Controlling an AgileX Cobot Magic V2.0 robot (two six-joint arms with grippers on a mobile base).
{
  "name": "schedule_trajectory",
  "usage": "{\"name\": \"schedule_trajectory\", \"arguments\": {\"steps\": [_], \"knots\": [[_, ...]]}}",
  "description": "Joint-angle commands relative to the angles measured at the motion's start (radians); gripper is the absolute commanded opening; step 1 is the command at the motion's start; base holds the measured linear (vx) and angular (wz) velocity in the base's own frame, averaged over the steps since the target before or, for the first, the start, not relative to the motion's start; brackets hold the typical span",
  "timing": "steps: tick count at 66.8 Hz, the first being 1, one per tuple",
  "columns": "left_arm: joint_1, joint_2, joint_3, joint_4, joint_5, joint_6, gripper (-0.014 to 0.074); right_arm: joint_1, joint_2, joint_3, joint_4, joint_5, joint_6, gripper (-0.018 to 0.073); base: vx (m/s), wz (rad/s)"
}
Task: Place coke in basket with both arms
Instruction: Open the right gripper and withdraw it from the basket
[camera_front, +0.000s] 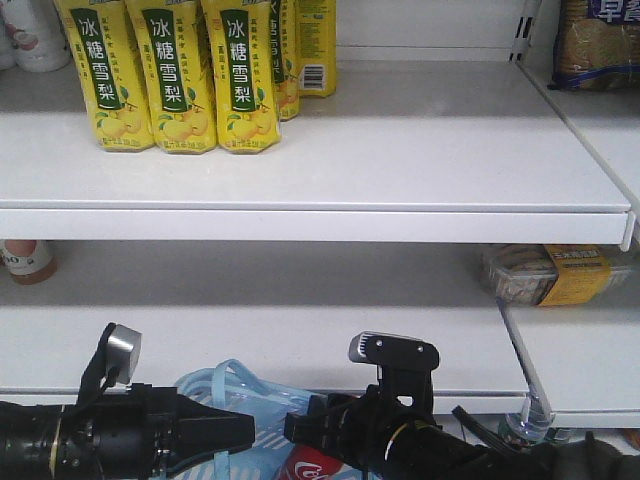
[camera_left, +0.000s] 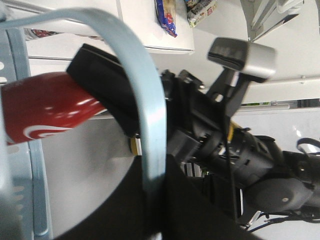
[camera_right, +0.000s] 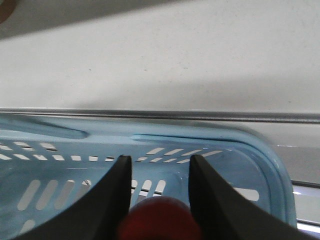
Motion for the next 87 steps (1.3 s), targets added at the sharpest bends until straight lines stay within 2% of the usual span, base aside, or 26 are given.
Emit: {"name": "schedule_trajectory", "arguments": {"steps": [1, 15, 31, 37, 45, 66, 87], "knots": [[-0.004, -0.033, -0.015, -0.063, -0.233, 0.005, -0.0006, 0.001, -0.008, -0.026, -0.041, -0.097, 0.050, 0.0066, 0.00, 0.00], [-0.004, -0.033, -0.015, -0.063, -0.233, 0.005, -0.0006, 0.001, 0.023, -0.026, -0.155, -0.087, 0.159, 0.0222, 0.00, 0.00], [-0.004, -0.033, -0.015, -0.063, -0.233, 0.005, -0.0006, 0.001, 0.023, -0.025, -0.202, -0.047, 0.170, 0.0426, 0.00, 0.00], [-0.004, -0.033, -0.015, -0.063, -0.233, 0.005, -0.0006, 0.001, 0.018, -0.025, -0.202, -0.009, 0.170, 0.0463, 0.00, 0.00], [-0.004, -0.033, -0.015, -0.061, -0.233, 0.005, -0.0006, 0.001, -0.016, -0.025, -0.203, 0.039, 0.151, 0.0466, 0.00, 0.00], [-0.004, -0.033, -0.015, -0.063, -0.233, 0.005, -0.0006, -0.020, -0.281, -0.023, -0.194, 0.157, -0.110, 0.0466, 0.00, 0.00], [-0.004, -0.033, -0.015, -0.062, -0.233, 0.005, -0.0006, -0.230, -0.648, -0.023, -0.203, 0.419, -0.335, 0.0466, 0.00, 0.00]]}}
